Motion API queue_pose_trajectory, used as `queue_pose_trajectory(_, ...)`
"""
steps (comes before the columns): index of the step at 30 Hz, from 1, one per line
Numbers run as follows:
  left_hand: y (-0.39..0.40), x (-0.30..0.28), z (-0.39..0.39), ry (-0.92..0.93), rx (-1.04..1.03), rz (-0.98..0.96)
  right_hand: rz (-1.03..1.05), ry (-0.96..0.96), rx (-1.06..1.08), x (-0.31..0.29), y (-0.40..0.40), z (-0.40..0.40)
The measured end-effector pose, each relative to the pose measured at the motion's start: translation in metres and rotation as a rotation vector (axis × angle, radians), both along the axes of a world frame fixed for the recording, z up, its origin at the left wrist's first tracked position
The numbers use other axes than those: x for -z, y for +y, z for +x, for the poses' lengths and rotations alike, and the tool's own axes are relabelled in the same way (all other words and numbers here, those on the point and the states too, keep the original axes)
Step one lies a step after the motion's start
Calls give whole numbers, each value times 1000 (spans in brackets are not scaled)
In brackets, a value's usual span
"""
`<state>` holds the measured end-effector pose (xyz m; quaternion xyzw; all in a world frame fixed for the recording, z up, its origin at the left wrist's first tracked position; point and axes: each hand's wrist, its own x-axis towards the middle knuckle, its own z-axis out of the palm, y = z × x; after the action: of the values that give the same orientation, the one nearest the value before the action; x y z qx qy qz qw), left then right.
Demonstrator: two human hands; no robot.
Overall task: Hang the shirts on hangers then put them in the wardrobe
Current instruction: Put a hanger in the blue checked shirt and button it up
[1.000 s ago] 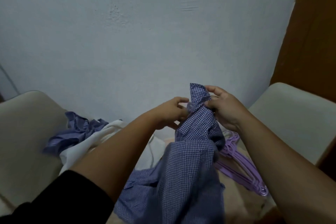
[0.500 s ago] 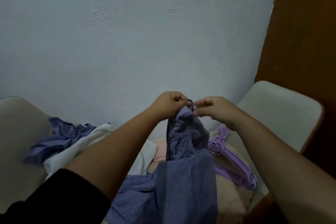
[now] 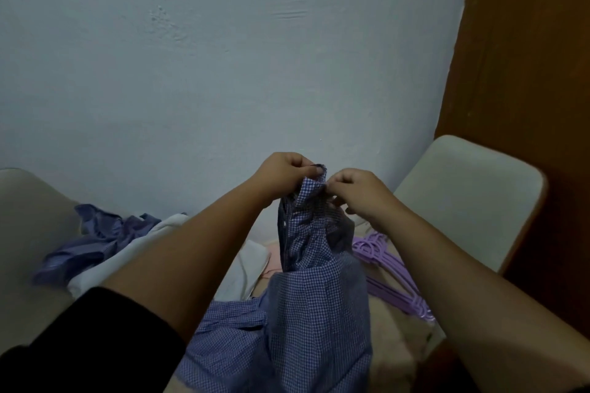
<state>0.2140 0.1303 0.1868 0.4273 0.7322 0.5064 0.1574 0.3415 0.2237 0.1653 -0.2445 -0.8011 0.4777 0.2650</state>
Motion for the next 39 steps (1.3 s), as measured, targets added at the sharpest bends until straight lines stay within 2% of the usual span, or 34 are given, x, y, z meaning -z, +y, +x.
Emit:
queue_pose_trajectory(6, -8, -1, 0, -34, 76, 16, 9, 31, -175, -4, 0, -2)
queue_pose_trajectory(10, -10, -3, 1, -27, 18, 5, -3, 144, -62, -6, -4, -7)
queue_pose_trajectory(12, -14, -1, 0, -114, 13, -19, -47, 218, -22, -9, -3, -6)
queue_pose_trajectory(14, -19, 5, -4, -252, 114, -73, -149, 300, -30, -16, -2, -3)
queue_pose_trajectory(16, -22, 14, -3, -268, 234, -186, -252, 361, -50, -24, 0, 0)
queue_pose_trajectory(19, -22, 24, -1, -85, 215, -304, -261, 397, -26, -34, 7, 1)
queue_pose_trajectory(24, -24, 9, -22, 31, -95, 0, -83, 423, 115, -42, 29, 6)
queue_pose_trajectory(27, -32, -14, -26, 167, -129, 61, -38, 381, 90, -41, 36, 5)
queue_pose_trajectory(29, -38, -26, -26, 250, -76, -22, 1, 377, 96, -44, 35, 4)
queue_pose_trajectory(34, -50, -28, -37, 537, -56, -486, 96, 428, 198, -47, 36, 1)
queue_pose_trajectory(39, -61, -29, -54, 620, -212, -590, 114, 400, 276, -34, 39, -3)
